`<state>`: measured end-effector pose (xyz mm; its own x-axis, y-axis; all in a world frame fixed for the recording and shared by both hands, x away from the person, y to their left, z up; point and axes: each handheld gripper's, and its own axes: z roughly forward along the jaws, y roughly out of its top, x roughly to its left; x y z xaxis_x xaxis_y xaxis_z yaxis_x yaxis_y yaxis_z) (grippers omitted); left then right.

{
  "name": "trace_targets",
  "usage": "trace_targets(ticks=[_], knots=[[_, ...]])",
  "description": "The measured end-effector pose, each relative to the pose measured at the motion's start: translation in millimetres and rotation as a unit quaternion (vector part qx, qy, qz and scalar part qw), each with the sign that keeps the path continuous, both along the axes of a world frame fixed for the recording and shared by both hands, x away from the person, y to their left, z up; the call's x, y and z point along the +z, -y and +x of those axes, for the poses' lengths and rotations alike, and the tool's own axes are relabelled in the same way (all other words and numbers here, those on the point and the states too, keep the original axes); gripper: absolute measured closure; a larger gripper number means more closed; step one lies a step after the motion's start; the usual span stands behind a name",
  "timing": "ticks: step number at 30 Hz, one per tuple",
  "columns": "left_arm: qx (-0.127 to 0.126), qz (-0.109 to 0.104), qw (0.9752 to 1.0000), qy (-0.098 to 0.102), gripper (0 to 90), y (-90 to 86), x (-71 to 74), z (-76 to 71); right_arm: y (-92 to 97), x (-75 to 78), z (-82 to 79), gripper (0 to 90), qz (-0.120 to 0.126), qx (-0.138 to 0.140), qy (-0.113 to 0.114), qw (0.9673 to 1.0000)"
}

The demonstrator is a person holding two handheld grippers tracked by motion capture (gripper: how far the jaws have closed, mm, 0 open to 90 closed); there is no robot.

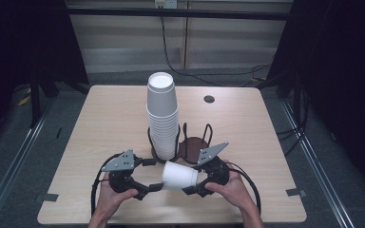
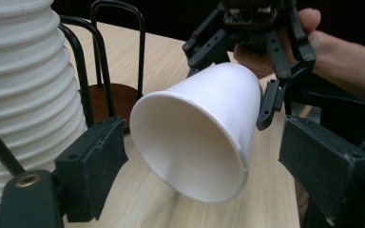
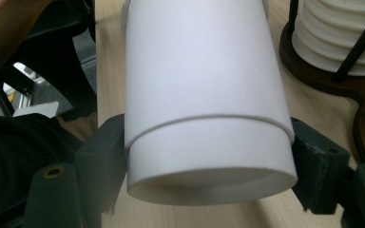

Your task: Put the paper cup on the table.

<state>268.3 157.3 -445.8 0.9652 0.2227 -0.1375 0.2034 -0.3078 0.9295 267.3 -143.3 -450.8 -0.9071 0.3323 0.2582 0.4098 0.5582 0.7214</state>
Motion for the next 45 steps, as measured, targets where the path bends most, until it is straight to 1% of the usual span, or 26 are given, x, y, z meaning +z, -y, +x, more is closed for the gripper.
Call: trace_targets(ticks=[5, 7, 9, 11, 13, 15, 16, 17, 18, 20, 22, 23, 25, 26, 28, 31, 33, 34, 36, 38, 39, 42, 44, 45], knots=[[0.006, -0.007, 0.9999, -0.006, 15.6, 0.3, -3.6, -1.4, 6.7, -5.4, -2.5, 23.7, 0.027, -0.011, 0.000, 0.9996], [0.008, -0.006, 0.9999, -0.005, 15.6, 0.5, -5.2, -2.0, 8.8, -7.3, -2.9, 23.7, 0.036, -0.011, 0.002, 0.9993], [0.007, -0.005, 0.9999, -0.008, 15.5, 1.2, -6.7, -2.2, 10.4, -8.8, -3.5, 23.7, 0.047, -0.012, 0.001, 0.9988], [0.012, -0.002, 0.9999, -0.008, 15.6, 2.1, -7.6, -2.7, 11.7, -9.5, -3.6, 23.6, 0.053, -0.014, 0.004, 0.9985], [0.011, -0.007, 0.9999, -0.011, 15.6, 1.9, -8.3, -3.0, 11.8, -9.4, -3.7, 23.6, 0.058, -0.015, 0.007, 0.9982], [0.016, -0.008, 0.9998, -0.010, 15.5, 1.2, -8.7, -3.9, 12.4, -8.8, -3.3, 23.6, 0.066, -0.014, 0.011, 0.9977], [0.015, -0.005, 0.9998, -0.008, 15.5, 1.0, -9.1, -4.0, 12.5, -8.7, -3.4, 23.6, 0.071, -0.016, 0.014, 0.9973], [0.013, -0.007, 0.9998, -0.011, 15.5, 1.0, -9.7, -4.5, 12.8, -8.5, -3.3, 23.6, 0.075, -0.016, 0.014, 0.9970], [0.013, -0.010, 0.9998, -0.013, 15.5, 0.9, -10.2, -4.7, 12.9, -8.4, -3.2, 23.6, 0.077, -0.016, 0.016, 0.9968], [0.016, -0.008, 0.9998, -0.011, 15.5, 0.0, -10.4, -5.7, 13.4, -8.1, -3.0, 23.5, 0.079, -0.016, 0.019, 0.9966], [0.015, -0.015, 0.9997, -0.013, 15.5, -0.3, -11.2, -6.3, 13.8, -8.2, -3.4, 23.5, 0.088, -0.016, 0.020, 0.9958], [0.020, -0.014, 0.9996, -0.011, 15.5, -0.8, -11.4, -7.0, 13.9, -8.1, -3.7, 23.5, 0.091, -0.016, 0.020, 0.9955], [0.017, -0.016, 0.9996, -0.013, 15.5, -2.1, -12.2, -7.6, 14.3, -7.8, -4.3, 23.6, 0.096, -0.017, 0.024, 0.9949], [0.020, -0.016, 0.9996, -0.012, 15.5, -2.1, -12.5, -8.4, 14.7, -7.8, -4.5, 23.6, 0.104, -0.016, 0.026, 0.9941], [0.014, -0.018, 0.9996, -0.015, 15.5, -1.8, -12.7, -8.9, 16.0, -6.9, -5.0, 23.6, 0.115, -0.016, 0.028, 0.9928], [0.014, -0.021, 0.9996, -0.014, 15.6, -1.7, -11.0, -9.5, 17.1, -5.8, -6.1, 23.6, 0.128, -0.014, 0.031, 0.9912], [0.017, -0.025, 0.9994, -0.014, 15.6, -1.4, -9.7, -9.9, 17.6, -5.2, -6.3, 23.6, 0.132, -0.013, 0.034, 0.9906], [0.014, -0.028, 0.9995, -0.012, 15.6, -1.7, -9.4, -9.4, 17.7, -5.1, -6.2, 23.6, 0.136, -0.014, 0.034, 0.9899], [0.011, -0.032, 0.9993, -0.017, 15.6, -1.1, -9.4, -9.1, 17.5, -5.3, -5.5, 23.6, 0.142, -0.014, 0.036, 0.9892], [0.012, -0.035, 0.9992, -0.015, 15.6, -0.6, -9.7, -8.3, 16.7, -5.6, -5.3, 23.6, 0.143, -0.013, 0.038, 0.9889], [0.016, -0.035, 0.9991, -0.016, 15.5, 0.0, -9.6, -8.3, 16.2, -5.7, -5.5, 23.6, 0.144, -0.011, 0.038, 0.9888], [0.012, -0.035, 0.9992, -0.016, 15.5, 3.0, -9.1, -8.1, 14.5, -6.0, -7.0, 23.6, 0.143, -0.006, 0.040, 0.9889], [0.006, -0.033, 0.9993, -0.014, 15.5, 5.5, -8.3, -6.9, 13.0, -6.1, -8.3, 23.6, 0.138, -0.004, 0.041, 0.9895], [0.009, -0.029, 0.9994, -0.012, 15.5, 6.7, -7.6, -6.8, 12.5, -6.1, -8.9, 23.6, 0.138, -0.002, 0.042, 0.9896]])
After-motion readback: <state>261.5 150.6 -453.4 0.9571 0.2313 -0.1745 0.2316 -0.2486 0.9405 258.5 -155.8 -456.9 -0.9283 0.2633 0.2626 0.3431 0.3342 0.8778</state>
